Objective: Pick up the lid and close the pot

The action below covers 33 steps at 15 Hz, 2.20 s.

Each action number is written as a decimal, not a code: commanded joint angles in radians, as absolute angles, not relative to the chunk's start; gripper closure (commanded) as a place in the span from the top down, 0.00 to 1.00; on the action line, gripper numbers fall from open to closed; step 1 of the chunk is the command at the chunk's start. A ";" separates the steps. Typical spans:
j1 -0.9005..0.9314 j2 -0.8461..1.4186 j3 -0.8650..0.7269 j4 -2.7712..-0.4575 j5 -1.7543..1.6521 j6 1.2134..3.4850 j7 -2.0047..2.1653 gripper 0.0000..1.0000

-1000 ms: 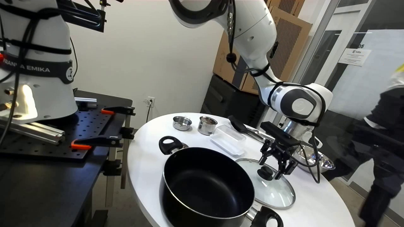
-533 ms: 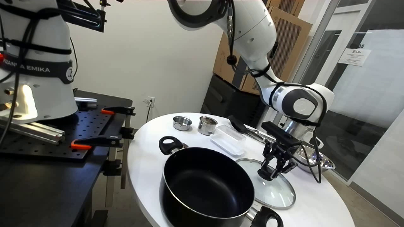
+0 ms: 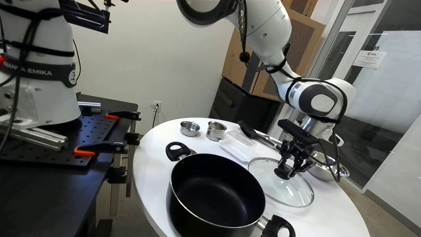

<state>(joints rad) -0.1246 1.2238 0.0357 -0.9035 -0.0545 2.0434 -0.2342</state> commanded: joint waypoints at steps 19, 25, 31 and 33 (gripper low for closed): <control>-0.193 0.593 -0.008 -1.650 -0.228 2.116 -0.624 0.25; -0.185 0.601 -0.013 -1.719 -0.260 2.197 -0.619 0.50; -0.190 0.553 -0.014 -1.812 -0.269 2.253 -0.629 0.25; -0.208 0.518 -0.018 -1.915 -0.281 2.331 -0.651 0.25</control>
<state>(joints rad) -0.1932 0.5788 -0.0067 -1.7860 -0.2662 2.2363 -0.6157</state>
